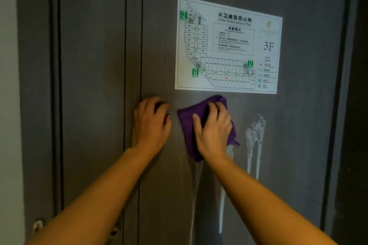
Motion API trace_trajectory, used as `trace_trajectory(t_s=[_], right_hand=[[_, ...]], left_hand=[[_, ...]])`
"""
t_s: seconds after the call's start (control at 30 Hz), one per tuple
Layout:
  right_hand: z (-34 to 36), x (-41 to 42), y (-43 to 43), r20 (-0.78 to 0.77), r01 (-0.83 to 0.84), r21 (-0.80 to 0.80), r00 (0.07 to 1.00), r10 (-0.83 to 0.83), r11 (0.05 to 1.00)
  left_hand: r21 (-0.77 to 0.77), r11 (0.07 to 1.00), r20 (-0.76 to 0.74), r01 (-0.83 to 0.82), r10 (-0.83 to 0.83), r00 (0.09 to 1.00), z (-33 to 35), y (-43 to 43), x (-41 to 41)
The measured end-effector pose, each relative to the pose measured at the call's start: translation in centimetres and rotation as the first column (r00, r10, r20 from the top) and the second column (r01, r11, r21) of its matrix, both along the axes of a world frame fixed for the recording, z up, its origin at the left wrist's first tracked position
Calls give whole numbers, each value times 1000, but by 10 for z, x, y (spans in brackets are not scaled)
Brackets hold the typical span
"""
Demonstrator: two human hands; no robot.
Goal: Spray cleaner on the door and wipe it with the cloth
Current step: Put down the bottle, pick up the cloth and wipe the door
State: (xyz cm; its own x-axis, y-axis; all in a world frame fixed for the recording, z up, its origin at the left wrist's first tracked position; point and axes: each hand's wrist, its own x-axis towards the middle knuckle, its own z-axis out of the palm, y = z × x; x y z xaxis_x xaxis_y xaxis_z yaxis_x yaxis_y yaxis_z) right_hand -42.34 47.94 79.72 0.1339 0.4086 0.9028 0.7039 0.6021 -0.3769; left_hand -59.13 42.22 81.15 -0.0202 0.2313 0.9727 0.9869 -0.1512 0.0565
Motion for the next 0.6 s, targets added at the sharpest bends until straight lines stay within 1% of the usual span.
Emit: trace_trajectory(t_s=[0.07,0.13,0.27,0.37,0.47,0.6], right_hand=[[-6,-4,3,73,45,-21,996,-44,999],[-9,-5,9,120,52,-47,992,-46,998],[-11,-9,16,161,89,-84,984,-75,992],[-22,-12,15,194,114,-89,976,-95,989],[-45,-14,15,247,117,-68,964,-97,991],[-88,-15,20,314,101,19,944,-101,995]], left_hand=[[6,1000,-21,-28,28,999,-12,-2,-10],[-17,999,-53,-44,43,998,-24,-4,-17],[-76,994,-103,-84,76,992,-36,-4,-20],[-97,989,-104,-114,103,989,-38,-4,-18],[-97,989,-104,-108,98,990,-48,-4,-21],[-80,994,-73,-68,62,995,-61,-5,-21]])
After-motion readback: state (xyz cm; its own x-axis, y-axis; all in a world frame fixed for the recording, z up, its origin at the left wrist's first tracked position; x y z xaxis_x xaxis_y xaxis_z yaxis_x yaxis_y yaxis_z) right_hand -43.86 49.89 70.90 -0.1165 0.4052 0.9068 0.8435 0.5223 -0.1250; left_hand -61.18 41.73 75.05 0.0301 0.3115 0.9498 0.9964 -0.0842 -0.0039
